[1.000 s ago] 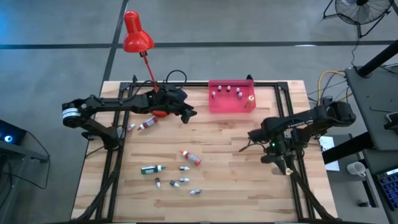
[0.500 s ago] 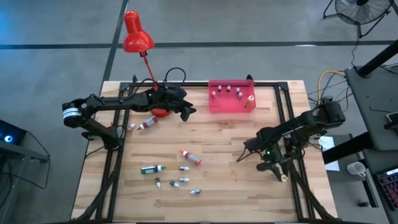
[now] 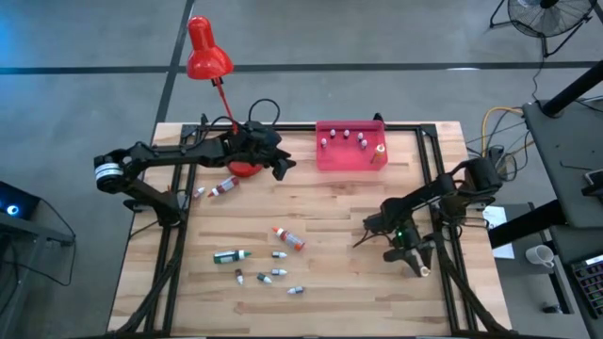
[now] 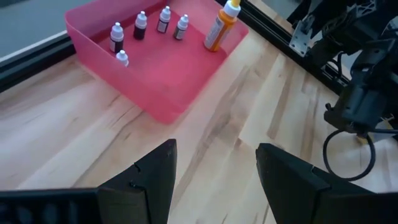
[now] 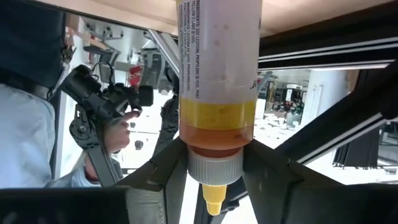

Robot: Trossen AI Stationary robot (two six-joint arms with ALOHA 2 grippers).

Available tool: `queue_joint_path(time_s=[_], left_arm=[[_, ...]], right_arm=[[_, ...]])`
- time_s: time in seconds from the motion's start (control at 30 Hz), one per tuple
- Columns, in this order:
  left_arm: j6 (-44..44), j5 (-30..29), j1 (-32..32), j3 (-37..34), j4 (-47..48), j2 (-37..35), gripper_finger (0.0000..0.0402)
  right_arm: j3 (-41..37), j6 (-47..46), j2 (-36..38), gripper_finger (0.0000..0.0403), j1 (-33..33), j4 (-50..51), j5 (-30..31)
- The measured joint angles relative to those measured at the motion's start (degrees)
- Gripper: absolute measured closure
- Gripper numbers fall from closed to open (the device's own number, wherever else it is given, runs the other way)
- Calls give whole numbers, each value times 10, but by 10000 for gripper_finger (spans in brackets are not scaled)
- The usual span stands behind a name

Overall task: Pick & Place food coloring
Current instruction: Put the large yellow food coloring bottle into the red bin

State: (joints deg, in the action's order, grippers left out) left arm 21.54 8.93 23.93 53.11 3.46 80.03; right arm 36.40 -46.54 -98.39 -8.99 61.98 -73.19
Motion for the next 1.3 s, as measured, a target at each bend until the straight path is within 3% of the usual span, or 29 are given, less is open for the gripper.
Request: queue_joint_path(time_s=[0.33, 0.77, 0.93, 1.17, 1.3], left_arm=[[-15, 0, 7, 0, 0, 0, 209], [-29, 20, 9, 0, 0, 0, 209], [-29, 21, 9, 0, 0, 0, 209], [-20, 22, 9, 1, 0, 0, 209], [-14, 22, 9, 1, 0, 0, 209]], right_arm=[[32, -4, 3, 218, 0, 1, 19], [89, 4, 12, 204, 0, 12, 154], [96, 4, 36, 204, 1, 0, 270], [112, -8, 85, 204, 1, 2, 354], [131, -8, 124, 204, -1, 5, 463]])
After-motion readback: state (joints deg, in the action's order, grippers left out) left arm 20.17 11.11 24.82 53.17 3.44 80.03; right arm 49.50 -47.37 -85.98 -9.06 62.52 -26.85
